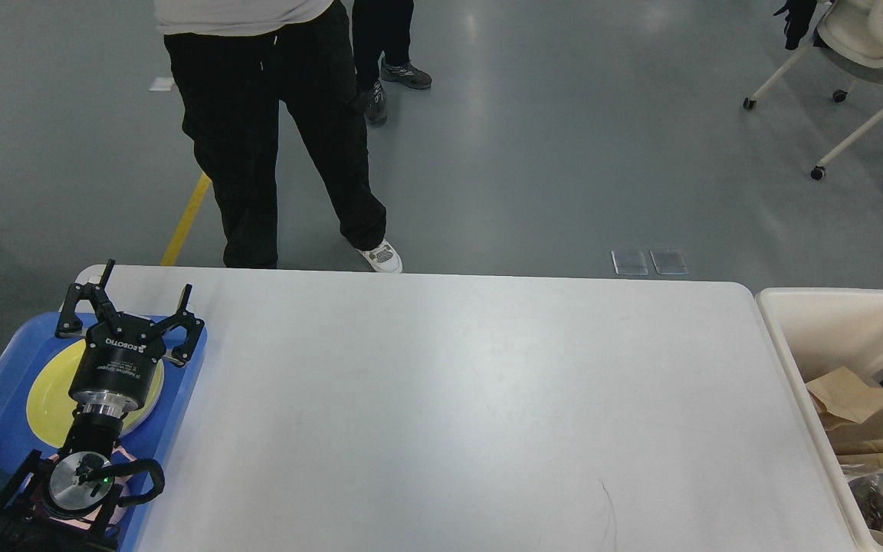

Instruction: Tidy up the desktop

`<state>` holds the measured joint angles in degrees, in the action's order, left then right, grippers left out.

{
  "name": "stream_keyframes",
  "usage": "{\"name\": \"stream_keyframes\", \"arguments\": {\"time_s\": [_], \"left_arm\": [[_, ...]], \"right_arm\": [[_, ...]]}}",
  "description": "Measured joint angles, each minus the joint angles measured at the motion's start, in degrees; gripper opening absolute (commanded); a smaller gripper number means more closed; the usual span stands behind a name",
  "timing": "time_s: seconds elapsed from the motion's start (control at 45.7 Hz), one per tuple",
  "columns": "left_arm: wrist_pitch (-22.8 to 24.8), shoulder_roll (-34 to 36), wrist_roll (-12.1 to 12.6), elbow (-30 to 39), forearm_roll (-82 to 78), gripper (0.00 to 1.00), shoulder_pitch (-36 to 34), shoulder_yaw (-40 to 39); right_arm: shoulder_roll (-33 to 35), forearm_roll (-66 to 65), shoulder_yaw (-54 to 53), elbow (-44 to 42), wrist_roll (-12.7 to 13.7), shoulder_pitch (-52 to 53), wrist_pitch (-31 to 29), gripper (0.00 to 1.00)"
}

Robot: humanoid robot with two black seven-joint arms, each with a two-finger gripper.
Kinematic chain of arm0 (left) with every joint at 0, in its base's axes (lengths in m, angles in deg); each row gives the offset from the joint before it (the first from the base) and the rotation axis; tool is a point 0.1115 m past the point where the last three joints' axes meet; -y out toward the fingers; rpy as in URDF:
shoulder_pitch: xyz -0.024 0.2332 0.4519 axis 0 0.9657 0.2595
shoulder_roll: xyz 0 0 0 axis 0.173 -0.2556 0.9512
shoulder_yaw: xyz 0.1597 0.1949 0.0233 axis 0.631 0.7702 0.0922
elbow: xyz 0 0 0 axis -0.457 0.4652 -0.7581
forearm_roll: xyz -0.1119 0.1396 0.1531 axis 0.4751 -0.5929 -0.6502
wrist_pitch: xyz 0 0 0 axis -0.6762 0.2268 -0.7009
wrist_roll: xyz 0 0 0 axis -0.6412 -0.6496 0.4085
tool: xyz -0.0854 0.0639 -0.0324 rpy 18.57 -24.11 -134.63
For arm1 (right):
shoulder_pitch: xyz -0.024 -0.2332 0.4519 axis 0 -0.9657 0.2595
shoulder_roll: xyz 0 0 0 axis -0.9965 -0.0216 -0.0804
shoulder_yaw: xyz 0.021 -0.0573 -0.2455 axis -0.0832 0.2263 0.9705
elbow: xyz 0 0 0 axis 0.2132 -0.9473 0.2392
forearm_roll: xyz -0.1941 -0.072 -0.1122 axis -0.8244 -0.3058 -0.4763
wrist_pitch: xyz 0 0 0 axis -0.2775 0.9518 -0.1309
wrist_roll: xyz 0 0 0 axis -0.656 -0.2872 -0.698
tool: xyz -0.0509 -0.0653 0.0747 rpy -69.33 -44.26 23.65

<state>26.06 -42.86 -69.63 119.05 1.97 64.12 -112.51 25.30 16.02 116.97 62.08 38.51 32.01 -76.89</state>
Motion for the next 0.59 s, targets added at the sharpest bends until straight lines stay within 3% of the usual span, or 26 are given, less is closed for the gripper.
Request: {"name": "stream_keyframes", "arguments": {"time_s": [0.241, 0.415, 0.59], "left_arm": [[0.0, 0.0, 0.0, 0.0, 0.0, 0.96, 0.0, 0.0], [0.0, 0.0, 0.1, 0.0, 0.0, 0.96, 0.0, 0.0], [0.0, 0.0, 0.1, 0.1, 0.0, 0.96, 0.0, 0.0]], "right_arm": [[3.8, 0.2, -35.9, 7.0, -0.1, 9.1, -0.2, 1.0], [12.5, 0.2, -59.4, 27.8, -0.2, 10.4, -0.7, 1.0], [13.3, -0.5, -77.7, 40.0, -0.3, 3.5, -1.1, 1.0]]}}
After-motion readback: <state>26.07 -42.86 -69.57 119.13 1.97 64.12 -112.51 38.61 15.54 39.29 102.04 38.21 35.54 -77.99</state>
